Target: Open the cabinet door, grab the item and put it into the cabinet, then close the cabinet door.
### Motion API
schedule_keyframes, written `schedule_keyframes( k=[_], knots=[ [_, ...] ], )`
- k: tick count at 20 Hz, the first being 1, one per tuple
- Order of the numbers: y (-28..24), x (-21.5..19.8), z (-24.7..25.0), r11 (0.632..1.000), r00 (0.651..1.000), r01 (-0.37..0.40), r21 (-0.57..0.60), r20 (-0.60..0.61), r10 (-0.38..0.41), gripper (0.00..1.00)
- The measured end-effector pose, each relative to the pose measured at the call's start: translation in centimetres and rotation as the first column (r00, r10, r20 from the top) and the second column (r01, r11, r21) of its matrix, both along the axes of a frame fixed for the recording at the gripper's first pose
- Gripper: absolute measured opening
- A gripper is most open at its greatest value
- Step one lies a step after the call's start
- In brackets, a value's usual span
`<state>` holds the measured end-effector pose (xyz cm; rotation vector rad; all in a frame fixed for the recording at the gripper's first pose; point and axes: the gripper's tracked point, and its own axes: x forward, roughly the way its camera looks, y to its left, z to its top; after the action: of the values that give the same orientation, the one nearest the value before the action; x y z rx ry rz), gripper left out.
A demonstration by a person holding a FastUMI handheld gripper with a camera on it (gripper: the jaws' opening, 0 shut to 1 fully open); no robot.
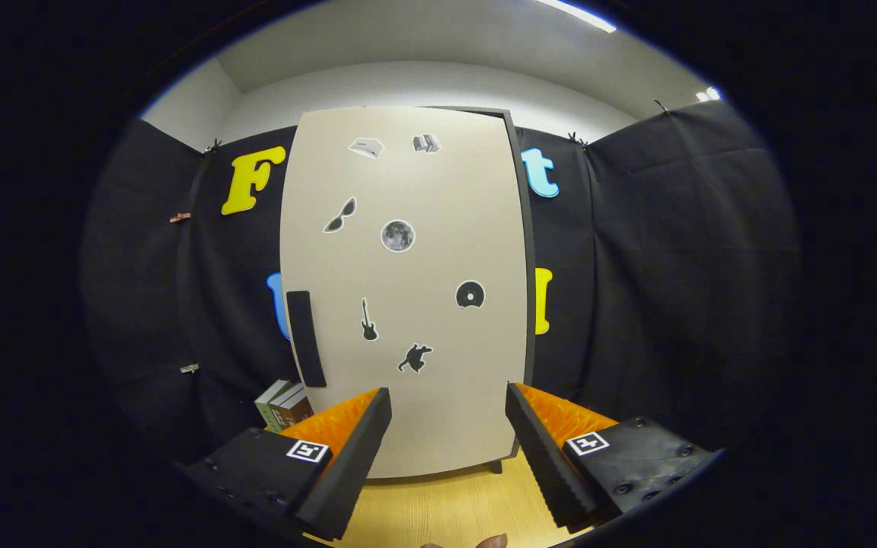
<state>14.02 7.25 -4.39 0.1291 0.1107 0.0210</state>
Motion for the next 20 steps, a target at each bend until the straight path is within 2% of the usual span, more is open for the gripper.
schedule_keyframes(
  k=[20],
  knots=[
    [-1.8, -2.9, -0.6, 1.000, 0.999, -0.016, -0.011, -0.029, 0.016, 0.97]
  ],
)
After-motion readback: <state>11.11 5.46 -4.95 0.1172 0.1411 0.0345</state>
